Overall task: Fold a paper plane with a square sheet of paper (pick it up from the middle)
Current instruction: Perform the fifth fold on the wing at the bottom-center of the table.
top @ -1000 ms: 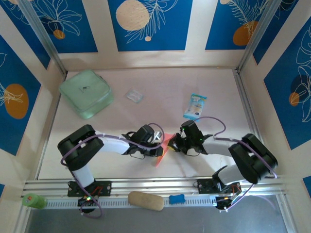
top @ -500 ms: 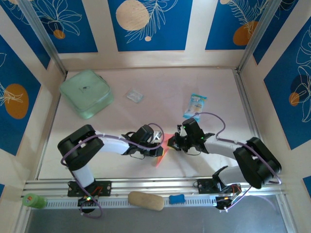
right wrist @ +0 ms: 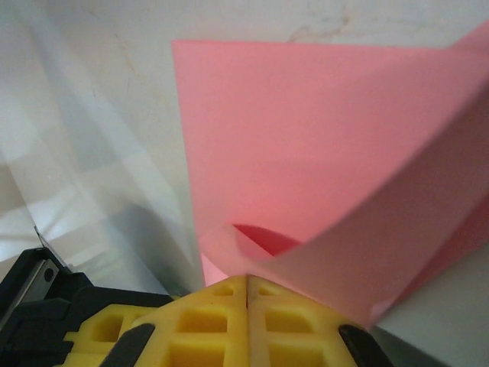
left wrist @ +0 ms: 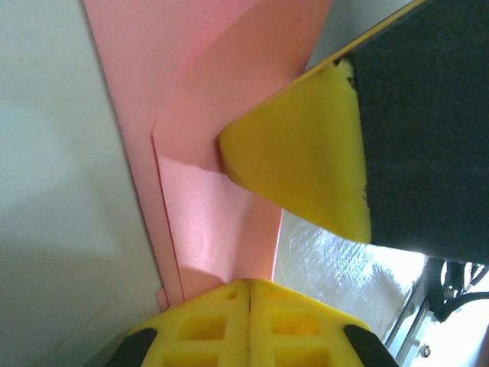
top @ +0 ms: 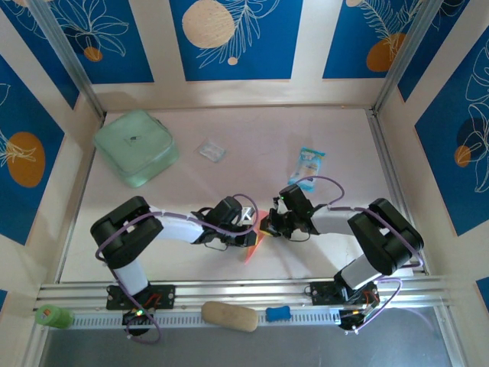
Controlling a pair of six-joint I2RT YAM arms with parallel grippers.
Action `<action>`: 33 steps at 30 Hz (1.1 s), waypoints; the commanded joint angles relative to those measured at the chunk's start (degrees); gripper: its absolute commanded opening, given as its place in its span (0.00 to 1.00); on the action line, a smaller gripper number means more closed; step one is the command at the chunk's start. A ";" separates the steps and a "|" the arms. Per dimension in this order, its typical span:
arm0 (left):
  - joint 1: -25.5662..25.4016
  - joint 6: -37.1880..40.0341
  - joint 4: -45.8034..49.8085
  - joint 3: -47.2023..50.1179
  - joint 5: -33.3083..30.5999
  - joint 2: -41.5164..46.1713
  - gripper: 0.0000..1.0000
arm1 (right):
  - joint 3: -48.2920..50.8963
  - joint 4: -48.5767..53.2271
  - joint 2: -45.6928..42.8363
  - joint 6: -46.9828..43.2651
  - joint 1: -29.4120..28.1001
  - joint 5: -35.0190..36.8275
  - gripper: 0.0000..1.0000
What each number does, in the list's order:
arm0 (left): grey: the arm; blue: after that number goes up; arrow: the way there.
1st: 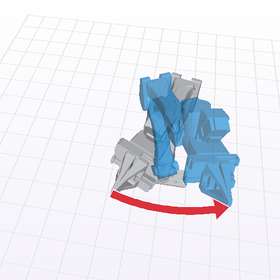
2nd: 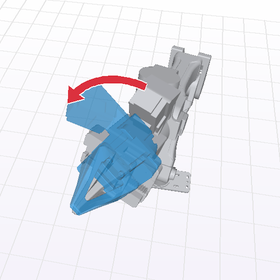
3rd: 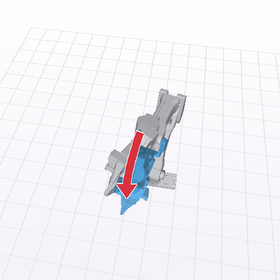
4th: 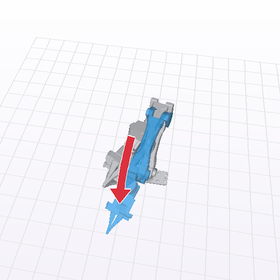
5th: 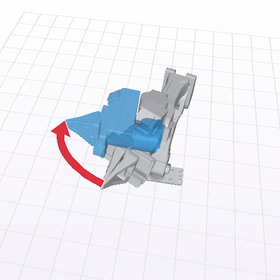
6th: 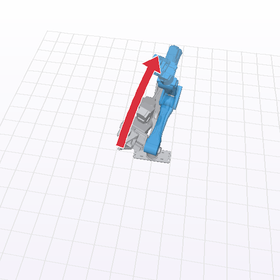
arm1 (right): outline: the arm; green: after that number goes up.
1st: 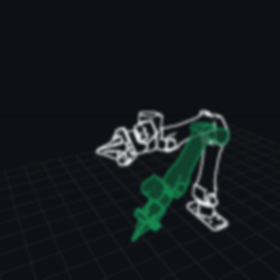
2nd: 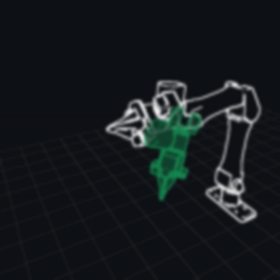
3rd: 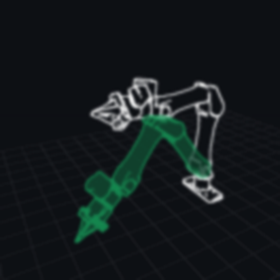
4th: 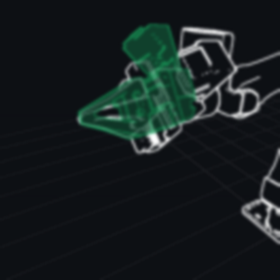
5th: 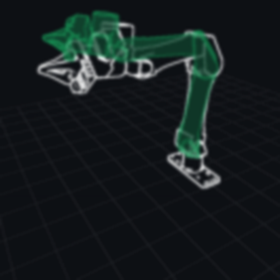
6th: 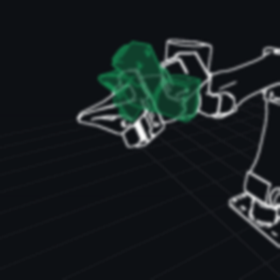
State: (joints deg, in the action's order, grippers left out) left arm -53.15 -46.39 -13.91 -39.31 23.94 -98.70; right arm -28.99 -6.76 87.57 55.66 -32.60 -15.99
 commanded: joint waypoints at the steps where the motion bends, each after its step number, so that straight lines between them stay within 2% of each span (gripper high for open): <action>1: -0.03 1.31 9.72 1.43 -2.81 -2.30 0.00 | 1.31 -0.40 0.94 -1.49 2.14 1.22 0.05; 25: -0.04 1.17 10.35 1.42 -2.94 -3.35 0.00 | 2.72 -2.75 -0.12 -4.14 15.49 -0.79 0.06; 33: -0.04 1.31 10.96 1.08 -3.03 -3.10 0.00 | 1.06 0.00 -1.57 -5.78 18.18 -2.74 0.05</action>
State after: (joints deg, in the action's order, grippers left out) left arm -53.15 -46.39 -12.78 -39.90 23.94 -98.83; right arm -27.24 -9.37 87.42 51.81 -15.18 -18.68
